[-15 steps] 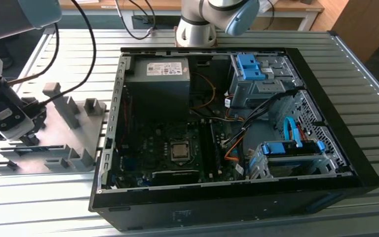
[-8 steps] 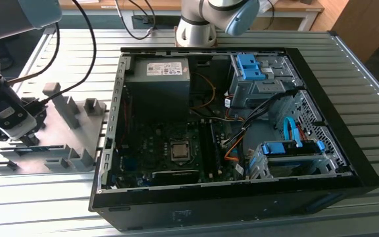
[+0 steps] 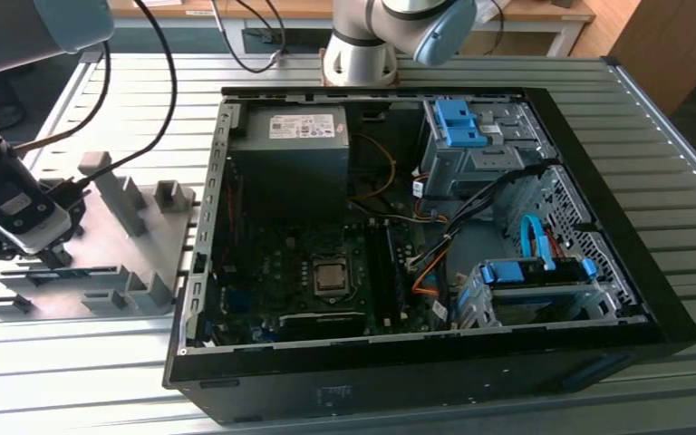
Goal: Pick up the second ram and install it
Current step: 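Pick up the second ram and move it above second insertion slot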
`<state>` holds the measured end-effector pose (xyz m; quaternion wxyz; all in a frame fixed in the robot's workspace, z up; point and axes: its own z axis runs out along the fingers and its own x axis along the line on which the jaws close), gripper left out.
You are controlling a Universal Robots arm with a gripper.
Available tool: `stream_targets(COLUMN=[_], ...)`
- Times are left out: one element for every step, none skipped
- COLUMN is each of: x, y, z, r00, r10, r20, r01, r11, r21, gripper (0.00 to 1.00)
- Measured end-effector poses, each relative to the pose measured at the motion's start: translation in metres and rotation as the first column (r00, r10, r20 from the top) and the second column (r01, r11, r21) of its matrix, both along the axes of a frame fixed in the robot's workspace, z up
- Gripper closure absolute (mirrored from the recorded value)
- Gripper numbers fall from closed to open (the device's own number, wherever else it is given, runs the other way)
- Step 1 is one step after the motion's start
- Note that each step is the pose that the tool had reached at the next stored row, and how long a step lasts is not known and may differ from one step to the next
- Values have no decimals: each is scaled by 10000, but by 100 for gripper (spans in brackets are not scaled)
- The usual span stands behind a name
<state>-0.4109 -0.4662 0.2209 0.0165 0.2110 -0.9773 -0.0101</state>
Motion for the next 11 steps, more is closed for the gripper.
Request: stream_targets(x=[0, 0, 0, 0, 0, 0, 0, 0, 0, 0, 0], y=[0, 0, 0, 0, 0, 0, 0, 0, 0, 0, 0], z=[0, 0, 0, 0, 0, 0, 0, 0, 0, 0, 0], r00=[10000, 9999, 9997, 9994, 9990, 9986, 9980, 9974, 9967, 9959, 9951], r10=[71, 149, 244, 338, 436, 534, 630, 726, 817, 905, 992], r20=[0, 0, 0, 0, 0, 0, 0, 0, 0, 0, 0], r01=[-71, -149, -244, -338, -436, -534, -630, -726, -817, -905, -992], r11=[10000, 9999, 9997, 9994, 9990, 9986, 9980, 9974, 9967, 9959, 9951], r21=[0, 0, 0, 0, 0, 0, 0, 0, 0, 0, 0], gripper=[90, 90, 90, 90, 90, 90, 90, 90, 90, 90, 90])
